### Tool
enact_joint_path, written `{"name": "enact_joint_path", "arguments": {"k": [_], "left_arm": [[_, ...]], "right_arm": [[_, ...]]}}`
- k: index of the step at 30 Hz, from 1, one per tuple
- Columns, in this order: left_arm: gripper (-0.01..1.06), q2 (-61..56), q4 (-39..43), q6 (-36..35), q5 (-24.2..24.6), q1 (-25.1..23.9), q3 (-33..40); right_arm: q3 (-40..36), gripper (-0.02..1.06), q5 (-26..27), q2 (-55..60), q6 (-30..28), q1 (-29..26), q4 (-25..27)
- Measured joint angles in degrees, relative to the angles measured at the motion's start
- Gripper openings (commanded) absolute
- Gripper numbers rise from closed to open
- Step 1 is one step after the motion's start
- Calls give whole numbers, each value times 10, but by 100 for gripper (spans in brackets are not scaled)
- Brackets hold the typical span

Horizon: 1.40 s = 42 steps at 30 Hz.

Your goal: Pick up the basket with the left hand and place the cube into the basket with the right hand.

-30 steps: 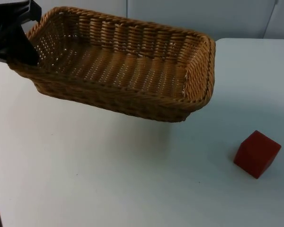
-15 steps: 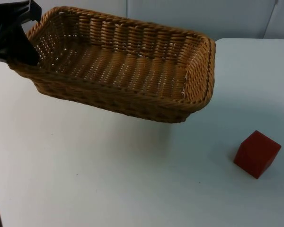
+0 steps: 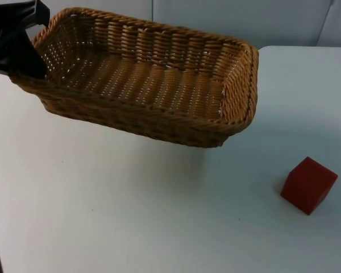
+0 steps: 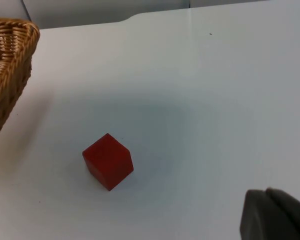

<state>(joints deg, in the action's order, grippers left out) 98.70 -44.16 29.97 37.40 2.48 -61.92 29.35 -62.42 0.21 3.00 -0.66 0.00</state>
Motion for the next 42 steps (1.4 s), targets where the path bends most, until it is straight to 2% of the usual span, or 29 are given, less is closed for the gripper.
{"name": "enact_joint_path", "arguments": {"k": [9, 11, 12, 15, 16, 17, 18, 20, 30, 36, 38, 40, 41, 42], "left_arm": [[0, 0, 0, 0, -1, 0, 0], [0, 0, 1, 0, -1, 0, 0], [0, 0, 1, 0, -1, 0, 0], [0, 0, -5, 0, -1, 0, 0], [0, 0, -5, 0, -1, 0, 0], [0, 0, -6, 1, -1, 0, 0], [0, 0, -6, 1, -4, 0, 0], [0, -1, -6, 1, -11, 0, 0], [0, -1, -6, 2, -22, 0, 0], [0, -1, -7, 2, -23, 0, 0], [0, -1, -8, 2, -23, 0, 0], [0, -1, -8, 2, -23, 0, 0], [0, -1, -8, 2, -23, 0, 0], [0, -1, -8, 2, -23, 0, 0]], "right_arm": [[1, 0, 4, 16, -3, 0, -10], [13, 0, 64, 74, -18, 0, -26], [13, 0, 64, 74, -18, 0, -26], [35, 0, 189, 170, -39, 0, -46], [35, 0, 189, 170, -39, 0, -46], [58, 0, 219, 242, -43, 0, -58], [73, 0, 225, 285, -45, 0, -66], [110, 0, 220, 384, -46, 0, -73], [198, 0, 221, 582, -44, 0, -72], [224, 2, 159, 729, -98, 0, -43], [224, 8, 142, 772, -136, 11, -20], [224, 21, 140, 808, -178, 42, 0], [224, 28, 140, 808, -178, 42, 0], [224, 28, 140, 821, -197, 61, 3]]}}
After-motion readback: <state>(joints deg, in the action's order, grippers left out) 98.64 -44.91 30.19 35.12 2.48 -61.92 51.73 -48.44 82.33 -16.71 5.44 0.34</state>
